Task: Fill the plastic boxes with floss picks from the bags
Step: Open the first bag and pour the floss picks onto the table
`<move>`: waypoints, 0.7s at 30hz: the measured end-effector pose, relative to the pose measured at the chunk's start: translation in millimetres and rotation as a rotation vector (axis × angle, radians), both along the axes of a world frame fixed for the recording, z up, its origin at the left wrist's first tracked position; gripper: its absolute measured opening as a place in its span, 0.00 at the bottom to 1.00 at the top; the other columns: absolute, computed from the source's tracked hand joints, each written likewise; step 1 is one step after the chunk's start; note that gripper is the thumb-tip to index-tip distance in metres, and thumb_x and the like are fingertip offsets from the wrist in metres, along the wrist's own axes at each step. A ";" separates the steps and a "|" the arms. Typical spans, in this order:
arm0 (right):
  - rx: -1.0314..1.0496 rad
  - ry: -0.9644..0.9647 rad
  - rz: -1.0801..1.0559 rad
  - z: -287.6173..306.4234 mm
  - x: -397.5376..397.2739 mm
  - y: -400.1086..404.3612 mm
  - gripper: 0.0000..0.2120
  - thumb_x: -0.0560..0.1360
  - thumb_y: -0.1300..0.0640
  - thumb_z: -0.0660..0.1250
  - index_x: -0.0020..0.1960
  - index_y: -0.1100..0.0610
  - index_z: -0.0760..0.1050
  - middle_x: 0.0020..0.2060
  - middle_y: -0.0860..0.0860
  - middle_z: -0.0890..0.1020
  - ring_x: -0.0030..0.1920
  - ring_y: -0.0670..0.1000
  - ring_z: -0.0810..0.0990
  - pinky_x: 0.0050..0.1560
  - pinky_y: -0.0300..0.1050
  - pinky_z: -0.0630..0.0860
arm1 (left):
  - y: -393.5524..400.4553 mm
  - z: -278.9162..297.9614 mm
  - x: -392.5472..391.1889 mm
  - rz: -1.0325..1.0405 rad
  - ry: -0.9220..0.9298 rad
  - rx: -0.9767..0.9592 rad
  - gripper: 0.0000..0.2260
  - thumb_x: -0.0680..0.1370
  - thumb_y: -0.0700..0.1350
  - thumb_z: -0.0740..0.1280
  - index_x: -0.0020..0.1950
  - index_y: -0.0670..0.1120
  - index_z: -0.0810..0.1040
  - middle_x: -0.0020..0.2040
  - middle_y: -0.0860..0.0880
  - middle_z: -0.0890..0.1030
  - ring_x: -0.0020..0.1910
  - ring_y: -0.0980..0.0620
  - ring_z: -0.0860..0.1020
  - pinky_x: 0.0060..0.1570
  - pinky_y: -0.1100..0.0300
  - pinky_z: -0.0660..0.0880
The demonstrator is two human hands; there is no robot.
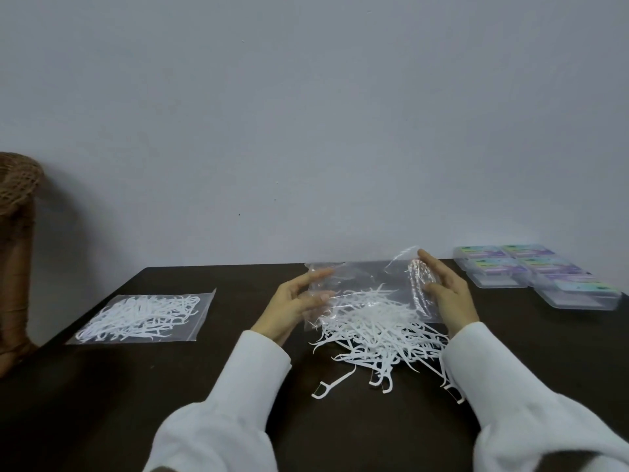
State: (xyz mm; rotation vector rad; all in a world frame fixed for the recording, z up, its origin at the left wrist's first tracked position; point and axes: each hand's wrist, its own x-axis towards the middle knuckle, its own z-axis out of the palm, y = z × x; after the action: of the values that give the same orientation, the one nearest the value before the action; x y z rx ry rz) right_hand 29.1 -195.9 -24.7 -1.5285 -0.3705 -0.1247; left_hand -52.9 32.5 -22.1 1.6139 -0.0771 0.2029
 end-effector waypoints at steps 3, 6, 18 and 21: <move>-0.192 -0.108 -0.018 1.9 -6.0 -2.0 0.27 0.76 0.71 0.55 0.69 0.48 0.67 0.64 0.42 0.70 0.64 0.40 0.65 0.65 0.38 0.62 | 4.5 -2.5 -4.6 0.000 0.027 0.079 0.31 0.71 0.33 0.70 0.72 0.48 0.66 0.70 0.52 0.68 0.52 0.56 0.81 0.47 0.66 0.78; -0.319 -0.198 0.001 8.7 -13.0 -3.6 0.26 0.77 0.70 0.55 0.71 0.52 0.65 0.63 0.41 0.68 0.63 0.38 0.63 0.64 0.34 0.58 | 12.2 -0.4 -14.8 -0.051 0.060 0.115 0.39 0.67 0.34 0.73 0.75 0.50 0.60 0.70 0.51 0.68 0.51 0.51 0.82 0.47 0.64 0.78; -0.713 -0.209 0.184 28.6 -44.0 44.8 0.27 0.77 0.61 0.63 0.73 0.52 0.60 0.70 0.50 0.68 0.35 0.44 0.79 0.57 0.40 0.68 | 80.0 28.1 -78.7 0.084 0.196 0.385 0.59 0.52 0.49 0.83 0.76 0.54 0.54 0.76 0.54 0.57 0.70 0.47 0.67 0.70 0.47 0.63; -0.818 -0.208 0.264 38.7 -58.3 68.2 0.28 0.75 0.60 0.66 0.73 0.55 0.61 0.69 0.52 0.69 0.46 0.47 0.80 0.56 0.39 0.68 | 102.6 30.5 -102.6 0.151 0.273 0.424 0.56 0.58 0.43 0.82 0.77 0.54 0.50 0.75 0.54 0.59 0.71 0.45 0.65 0.69 0.49 0.64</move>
State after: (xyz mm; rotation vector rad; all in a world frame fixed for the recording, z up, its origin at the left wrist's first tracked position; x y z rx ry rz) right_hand -29.1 -127.7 14.0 -2.2561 -0.8570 0.0934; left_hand -155.5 135.1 8.4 2.0580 0.2270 0.0826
